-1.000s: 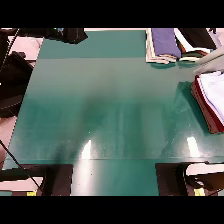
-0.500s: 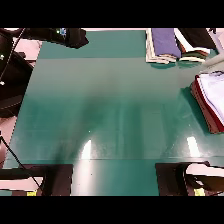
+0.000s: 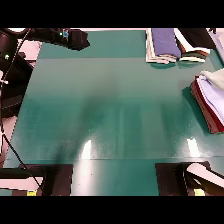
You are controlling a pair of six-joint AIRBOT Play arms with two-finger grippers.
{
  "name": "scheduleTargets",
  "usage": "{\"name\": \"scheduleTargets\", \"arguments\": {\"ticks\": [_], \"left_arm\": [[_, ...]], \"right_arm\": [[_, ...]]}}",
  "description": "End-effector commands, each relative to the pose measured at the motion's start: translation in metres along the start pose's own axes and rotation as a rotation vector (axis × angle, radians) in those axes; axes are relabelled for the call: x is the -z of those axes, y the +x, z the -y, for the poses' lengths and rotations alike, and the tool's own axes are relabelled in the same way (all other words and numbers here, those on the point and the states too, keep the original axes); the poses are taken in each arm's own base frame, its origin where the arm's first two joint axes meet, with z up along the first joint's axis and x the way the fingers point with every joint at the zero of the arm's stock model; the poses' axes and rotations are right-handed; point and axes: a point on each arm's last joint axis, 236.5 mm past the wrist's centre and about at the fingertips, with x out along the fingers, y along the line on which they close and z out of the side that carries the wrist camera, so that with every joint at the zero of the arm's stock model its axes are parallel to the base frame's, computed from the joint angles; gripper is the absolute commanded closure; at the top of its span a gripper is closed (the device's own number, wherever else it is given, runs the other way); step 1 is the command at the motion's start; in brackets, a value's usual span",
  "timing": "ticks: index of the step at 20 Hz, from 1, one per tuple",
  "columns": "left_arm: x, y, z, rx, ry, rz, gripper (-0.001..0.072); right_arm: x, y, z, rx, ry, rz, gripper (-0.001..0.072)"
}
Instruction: Fold the shirts.
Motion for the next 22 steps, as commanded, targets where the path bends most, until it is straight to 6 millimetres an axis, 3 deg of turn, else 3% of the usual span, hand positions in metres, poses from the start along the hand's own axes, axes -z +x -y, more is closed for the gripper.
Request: {"name": "scheduleTargets", "arguments": {"ticks": [1, 4, 6, 7, 9, 11, 13, 15, 17, 18, 19, 20, 21, 22], "left_arm": [[0.000, 0.001, 0.000, 0.000, 0.001, -0.001, 0.0681], [0.000, 0.001, 0.000, 0.000, 0.001, 0.002, 0.0681], [0.000, 0.001, 0.000, 0.001, 0.000, 0.002, 0.0681], [0.000, 0.001, 0.001, 0.003, -0.001, 0.001, 0.0681], [-0.002, 0.001, 0.001, 0.004, -0.002, 0.009, 0.0680], [-0.002, 0.001, 0.001, 0.004, -0.002, 0.009, 0.0680], [-0.001, 0.001, 0.001, 0.004, -0.002, 0.005, 0.0680], [-0.002, 0.001, 0.001, 0.003, -0.002, 0.010, 0.0680], [-0.005, 0.001, 0.001, 0.002, -0.002, 0.019, 0.0680], [-0.006, 0.001, 0.000, 0.001, -0.002, 0.027, 0.0680], [-0.009, 0.001, 0.000, 0.001, -0.002, 0.037, 0.0680], [-0.010, 0.001, 0.000, 0.000, -0.002, 0.042, 0.0680], [-0.012, 0.001, 0.000, -0.001, -0.002, 0.050, 0.0680], [-0.015, 0.000, 0.000, -0.002, -0.002, 0.062, 0.0680]], "right_arm": [[0.053, 0.003, 0.032, 0.064, 0.074, -0.105, 0.0361], [0.067, -0.004, 0.049, 0.092, 0.133, -0.111, 0.0178], [0.048, -0.017, 0.044, 0.075, 0.149, -0.047, 0.0178], [0.028, -0.023, 0.026, 0.010, 0.156, 0.013, 0.0179], [-0.011, -0.037, -0.033, -0.187, 0.141, 0.124, 0.0179], [-0.027, -0.049, -0.110, -0.392, 0.073, 0.158, 0.0180], [-0.017, -0.055, -0.185, -0.548, -0.041, 0.116, 0.0181], [0.010, -0.063, -0.253, -0.675, -0.172, 0.053, 0.0182], [0.037, -0.073, -0.308, -0.758, -0.296, 0.020, 0.0188], [0.049, -0.077, -0.328, -0.778, -0.359, 0.014, 0.0225], [0.063, -0.080, -0.346, -0.787, -0.426, 0.011, 0.0369], [0.075, -0.083, -0.359, -0.791, -0.487, 0.007, 0.0579], [0.087, -0.086, -0.371, -0.792, -0.549, 0.006, 0.0695], [0.098, -0.089, -0.381, -0.792, -0.604, 0.006, 0.0695]]}}
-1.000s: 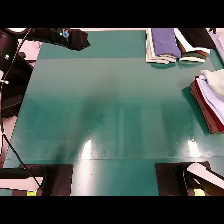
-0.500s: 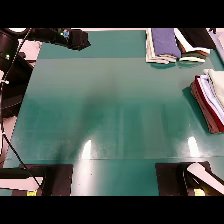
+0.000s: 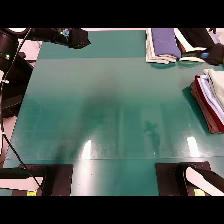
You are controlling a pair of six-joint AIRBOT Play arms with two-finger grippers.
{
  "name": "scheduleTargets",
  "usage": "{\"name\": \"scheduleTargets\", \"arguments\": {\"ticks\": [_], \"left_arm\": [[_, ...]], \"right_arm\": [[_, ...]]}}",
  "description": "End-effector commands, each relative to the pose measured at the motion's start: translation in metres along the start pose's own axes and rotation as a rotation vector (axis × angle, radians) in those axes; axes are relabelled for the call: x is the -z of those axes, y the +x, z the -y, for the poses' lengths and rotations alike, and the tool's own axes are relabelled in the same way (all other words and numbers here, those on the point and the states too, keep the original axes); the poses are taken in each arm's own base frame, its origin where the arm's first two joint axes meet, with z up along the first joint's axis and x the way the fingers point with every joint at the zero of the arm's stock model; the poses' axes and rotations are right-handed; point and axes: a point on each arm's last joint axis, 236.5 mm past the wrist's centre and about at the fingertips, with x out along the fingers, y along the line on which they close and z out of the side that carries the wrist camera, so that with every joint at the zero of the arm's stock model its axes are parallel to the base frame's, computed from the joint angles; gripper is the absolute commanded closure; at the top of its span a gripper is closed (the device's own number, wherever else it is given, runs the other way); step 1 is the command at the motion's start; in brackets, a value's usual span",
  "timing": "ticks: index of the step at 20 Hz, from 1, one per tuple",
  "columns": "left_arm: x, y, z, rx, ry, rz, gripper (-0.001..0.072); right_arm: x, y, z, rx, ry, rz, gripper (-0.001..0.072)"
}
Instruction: Fold the shirts.
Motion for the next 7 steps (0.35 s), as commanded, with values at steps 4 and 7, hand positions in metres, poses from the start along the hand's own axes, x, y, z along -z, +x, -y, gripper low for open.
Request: {"name": "scheduleTargets", "arguments": {"ticks": [4, 7], "left_arm": [[-0.018, -0.001, -0.002, -0.008, 0.000, 0.074, 0.0680], [-0.027, -0.002, -0.003, -0.012, 0.000, 0.113, 0.0680]], "right_arm": [[0.031, 0.034, -0.074, -0.052, -0.268, -0.103, 0.0695], [0.033, 0.035, -0.081, -0.066, -0.280, -0.109, 0.0695]]}}
